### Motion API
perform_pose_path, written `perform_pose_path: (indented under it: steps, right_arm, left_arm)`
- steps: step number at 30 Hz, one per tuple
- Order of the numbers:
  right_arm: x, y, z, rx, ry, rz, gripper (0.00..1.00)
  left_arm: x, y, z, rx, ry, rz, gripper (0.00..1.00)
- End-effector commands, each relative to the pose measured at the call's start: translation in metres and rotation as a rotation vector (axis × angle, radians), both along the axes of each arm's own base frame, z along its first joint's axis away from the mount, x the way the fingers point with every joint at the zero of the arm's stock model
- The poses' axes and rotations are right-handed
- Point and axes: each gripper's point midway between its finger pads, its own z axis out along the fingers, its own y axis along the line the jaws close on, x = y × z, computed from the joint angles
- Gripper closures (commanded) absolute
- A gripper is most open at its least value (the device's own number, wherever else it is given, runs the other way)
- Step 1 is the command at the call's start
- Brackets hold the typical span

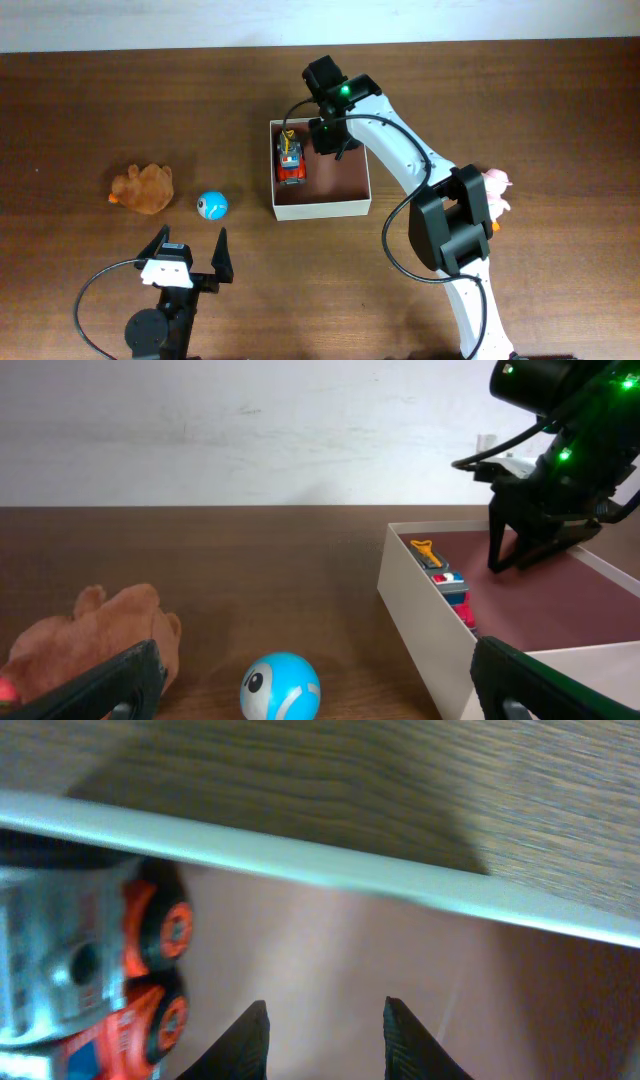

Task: Pack container
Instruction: 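Lower the fire truck into the box and open right gripper, then withdraw right gripper from box toward the pink duck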

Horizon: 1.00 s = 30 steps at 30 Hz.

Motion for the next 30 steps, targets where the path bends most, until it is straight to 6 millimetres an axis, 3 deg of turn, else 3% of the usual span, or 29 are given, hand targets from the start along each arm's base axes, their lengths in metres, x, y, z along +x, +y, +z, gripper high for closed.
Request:
perform_pose_path:
  steps: [1,10,23,30]
  right_arm:
    - [0.004,-0.008,-0.006,-0.027,0.000,-0.069,0.67]
    - [0.004,-0.019,-0.006,-0.061,-0.005,-0.167,0.73]
    - [0.006,-0.030,-0.006,-0.063,-0.004,-0.261,0.73]
    - [0.007,-0.045,-0.007,-0.070,0.017,-0.327,0.73]
  left_arm:
    - [0.000,0.003,-0.001,0.016,-0.004,0.014,0.01]
    - [0.000,0.003,-0.001,0.016,-0.004,0.014,0.00]
    - [0.000,0.003,-0.001,0.016,-0.003,0.014,0.01]
    - [0.000,0.003,-0.001,0.016,-0.003,0.014,0.00]
